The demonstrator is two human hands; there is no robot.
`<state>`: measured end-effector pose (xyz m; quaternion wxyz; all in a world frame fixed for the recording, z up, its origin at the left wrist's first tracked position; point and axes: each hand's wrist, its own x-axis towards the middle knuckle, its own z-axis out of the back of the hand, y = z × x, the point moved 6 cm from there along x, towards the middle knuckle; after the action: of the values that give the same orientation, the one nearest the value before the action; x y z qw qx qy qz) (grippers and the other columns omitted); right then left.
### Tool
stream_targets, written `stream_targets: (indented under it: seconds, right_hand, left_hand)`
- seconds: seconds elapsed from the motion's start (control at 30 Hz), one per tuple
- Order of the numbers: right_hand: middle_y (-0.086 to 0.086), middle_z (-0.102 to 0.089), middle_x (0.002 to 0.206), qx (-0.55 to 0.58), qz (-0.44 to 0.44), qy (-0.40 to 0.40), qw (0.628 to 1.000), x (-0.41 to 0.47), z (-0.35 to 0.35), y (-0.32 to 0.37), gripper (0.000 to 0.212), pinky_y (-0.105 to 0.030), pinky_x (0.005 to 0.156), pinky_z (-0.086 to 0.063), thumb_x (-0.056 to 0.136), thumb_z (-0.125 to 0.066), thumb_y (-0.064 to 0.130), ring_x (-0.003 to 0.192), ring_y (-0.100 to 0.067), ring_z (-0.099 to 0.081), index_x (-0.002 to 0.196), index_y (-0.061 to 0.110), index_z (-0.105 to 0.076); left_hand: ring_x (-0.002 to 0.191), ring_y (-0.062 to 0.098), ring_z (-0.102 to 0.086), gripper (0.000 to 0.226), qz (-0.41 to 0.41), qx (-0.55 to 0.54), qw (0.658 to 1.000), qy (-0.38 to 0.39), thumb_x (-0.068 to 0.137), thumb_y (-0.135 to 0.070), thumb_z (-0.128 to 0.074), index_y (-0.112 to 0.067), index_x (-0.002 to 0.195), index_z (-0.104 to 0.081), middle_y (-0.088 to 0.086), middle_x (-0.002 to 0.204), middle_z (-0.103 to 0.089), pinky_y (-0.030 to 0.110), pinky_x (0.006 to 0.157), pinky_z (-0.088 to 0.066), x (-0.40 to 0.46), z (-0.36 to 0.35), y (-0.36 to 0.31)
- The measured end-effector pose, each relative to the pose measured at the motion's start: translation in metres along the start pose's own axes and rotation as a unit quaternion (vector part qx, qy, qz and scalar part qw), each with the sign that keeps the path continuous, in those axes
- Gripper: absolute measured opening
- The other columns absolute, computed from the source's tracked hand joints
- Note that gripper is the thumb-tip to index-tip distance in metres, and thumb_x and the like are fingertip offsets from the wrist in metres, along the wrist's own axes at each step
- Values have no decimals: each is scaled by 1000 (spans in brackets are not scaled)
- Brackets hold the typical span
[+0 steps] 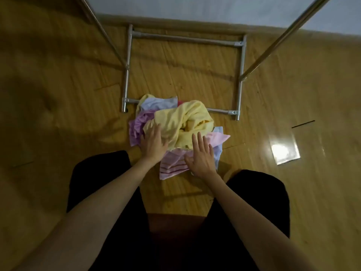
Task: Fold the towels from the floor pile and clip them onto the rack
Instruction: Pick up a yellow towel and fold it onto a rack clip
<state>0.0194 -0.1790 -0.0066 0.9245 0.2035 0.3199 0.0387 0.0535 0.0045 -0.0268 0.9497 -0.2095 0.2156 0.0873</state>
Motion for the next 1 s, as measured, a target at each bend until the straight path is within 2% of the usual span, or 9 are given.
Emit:
stream_targets:
  seconds: [0.1, 0.23, 0.3, 0.47, 0.57, 0.67, 0.73, 0.87, 1.0]
  right_hand:
    - [-6, 1, 162, 7, -15, 3, 1000, 34, -28, -17, 85, -49, 119, -10, 85, -16, 65, 149, -25, 3, 154, 17, -2]
    - [-7, 1, 161, 21, -30, -8, 999, 68, -55, -39, 77, -47, 117, -12, 96, -44, 46, 148, -28, -1, 154, 14, -4]
    - [-7, 1, 161, 26, -23, -7, 999, 80, -62, -44, 77, -46, 116, -11, 96, -46, 43, 148, -28, -1, 154, 13, -3]
    - [-8, 0, 161, -4, 1, 6, 1000, 92, -76, -52, 77, -45, 118, -13, 96, -45, 43, 148, -28, -1, 153, 13, -3]
    - [-8, 0, 161, -26, 6, 19, 999, 85, -73, -50, 78, -45, 118, -13, 95, -45, 44, 148, -27, -2, 154, 14, -4]
    - [-9, 0, 161, -35, 11, 26, 999, 69, -56, -40, 81, -46, 118, -14, 93, -50, 41, 148, -29, -2, 154, 13, -4]
    - [-8, 0, 161, -33, 20, 18, 999, 56, -37, -28, 82, -45, 117, -14, 93, -52, 40, 148, -29, -2, 154, 14, -4]
    - [-8, -4, 161, -2, 51, -10, 999, 29, 11, 0, 85, -43, 117, -15, 91, -58, 37, 148, -28, -5, 153, 15, -4]
    - [-16, -22, 156, 31, 105, -73, 991, 3, 55, 27, 84, -45, 117, -22, 85, -68, 32, 145, -32, -18, 151, 9, -21]
  left_hand:
    - [129, 31, -44, 64, -32, -6, 999, 20, 85, -31, -66, -6, 138, -41, 14, 140, -47, 45, 104, -39, 26, -39, 9]
    - [108, 32, -55, 46, -22, -33, 999, 8, 82, -37, -68, -3, 113, -58, 14, 116, -58, 42, 88, -47, 51, -81, 18]
    - [103, 33, -55, 40, 4, -48, 999, 1, 79, -37, -71, -3, 98, -62, 15, 109, -57, 43, 84, -48, 58, -96, 21]
    - [107, 34, -52, 17, 9, -49, 999, 4, 82, -20, -69, -5, 89, -67, 17, 111, -54, 41, 88, -43, 64, -112, 22]
    - [98, 34, -54, 13, 1, -81, 996, -23, 89, -15, -60, -2, 91, -63, 17, 103, -57, 41, 80, -42, 59, -92, 17]
    - [85, 28, -58, 13, 6, -159, 986, -50, 96, -15, -50, -4, 95, -58, 7, 89, -60, 32, 66, -39, 44, -51, 8]
    - [82, 23, -59, 12, -38, -179, 981, -65, 96, -16, -49, -8, 97, -58, -2, 85, -58, 32, 65, -42, 31, -17, -3]
    - [76, 14, -58, 11, -123, -183, 974, -59, 97, -18, -49, -12, 92, -57, -4, 80, -60, 30, 64, -45, 5, 49, -35]
    - [74, 7, -54, 10, -182, -192, 961, -81, 96, -17, -52, -10, 91, -56, -5, 79, -57, 20, 63, -38, -19, 107, -72]
